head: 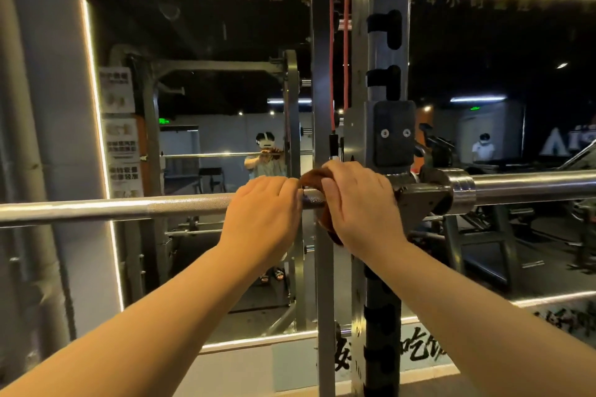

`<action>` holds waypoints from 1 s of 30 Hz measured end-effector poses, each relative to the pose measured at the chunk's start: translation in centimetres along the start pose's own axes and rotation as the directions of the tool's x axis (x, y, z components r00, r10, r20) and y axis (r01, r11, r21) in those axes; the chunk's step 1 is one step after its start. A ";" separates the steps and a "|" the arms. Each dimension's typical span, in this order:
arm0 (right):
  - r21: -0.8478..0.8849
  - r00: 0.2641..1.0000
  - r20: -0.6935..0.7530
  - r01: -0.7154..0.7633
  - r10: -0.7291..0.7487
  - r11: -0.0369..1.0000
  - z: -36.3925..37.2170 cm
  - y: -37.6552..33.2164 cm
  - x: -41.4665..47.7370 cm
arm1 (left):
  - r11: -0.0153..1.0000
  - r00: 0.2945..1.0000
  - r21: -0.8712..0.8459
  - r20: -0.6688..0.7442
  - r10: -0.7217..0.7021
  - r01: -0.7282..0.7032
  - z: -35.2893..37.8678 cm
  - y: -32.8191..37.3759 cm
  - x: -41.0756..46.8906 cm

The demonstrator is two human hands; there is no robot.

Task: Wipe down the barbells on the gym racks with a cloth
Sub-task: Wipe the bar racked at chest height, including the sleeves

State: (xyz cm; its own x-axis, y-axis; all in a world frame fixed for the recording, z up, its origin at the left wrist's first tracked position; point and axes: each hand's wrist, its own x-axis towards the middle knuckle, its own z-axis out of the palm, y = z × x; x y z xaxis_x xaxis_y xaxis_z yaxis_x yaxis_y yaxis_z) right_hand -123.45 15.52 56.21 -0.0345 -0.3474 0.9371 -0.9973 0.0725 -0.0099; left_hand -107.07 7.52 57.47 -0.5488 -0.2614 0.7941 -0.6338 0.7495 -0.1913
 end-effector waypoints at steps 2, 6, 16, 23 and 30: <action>0.032 0.999 -0.043 -0.017 0.018 0.999 0.8 0.2 -1.2 | 1.000 0.999 -0.018 0.034 0.014 -0.014 -0.2 -0.3 0.1; 0.152 0.970 -0.173 -0.143 0.169 0.978 2.6 -1.7 -2.6 | 0.999 1.000 0.049 0.010 -0.015 0.015 -0.6 -2.0 -0.1; 0.133 0.985 -0.173 -0.005 0.028 0.991 3.7 -0.2 -4.5 | 0.996 0.997 0.047 -0.018 -0.073 0.074 0.1 -3.7 0.1; 0.256 0.972 -0.198 -0.075 0.128 0.964 5.1 -6.6 -2.6 | 0.996 0.999 0.067 -0.016 -0.050 0.051 0.1 -3.5 0.0; 0.050 0.985 -0.173 -0.005 0.013 0.999 4.3 -3.7 -3.5 | 1.000 0.994 -0.010 -0.105 -0.024 0.023 -0.1 -3.6 -0.5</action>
State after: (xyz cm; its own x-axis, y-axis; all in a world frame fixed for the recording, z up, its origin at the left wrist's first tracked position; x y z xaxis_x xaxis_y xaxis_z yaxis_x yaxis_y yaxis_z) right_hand -119.92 12.44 51.50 -0.0362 -0.1790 0.9832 -0.9991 0.0271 -0.0319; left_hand -104.45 4.99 57.78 -0.4735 -0.2137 0.8545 -0.6408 0.7492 -0.1677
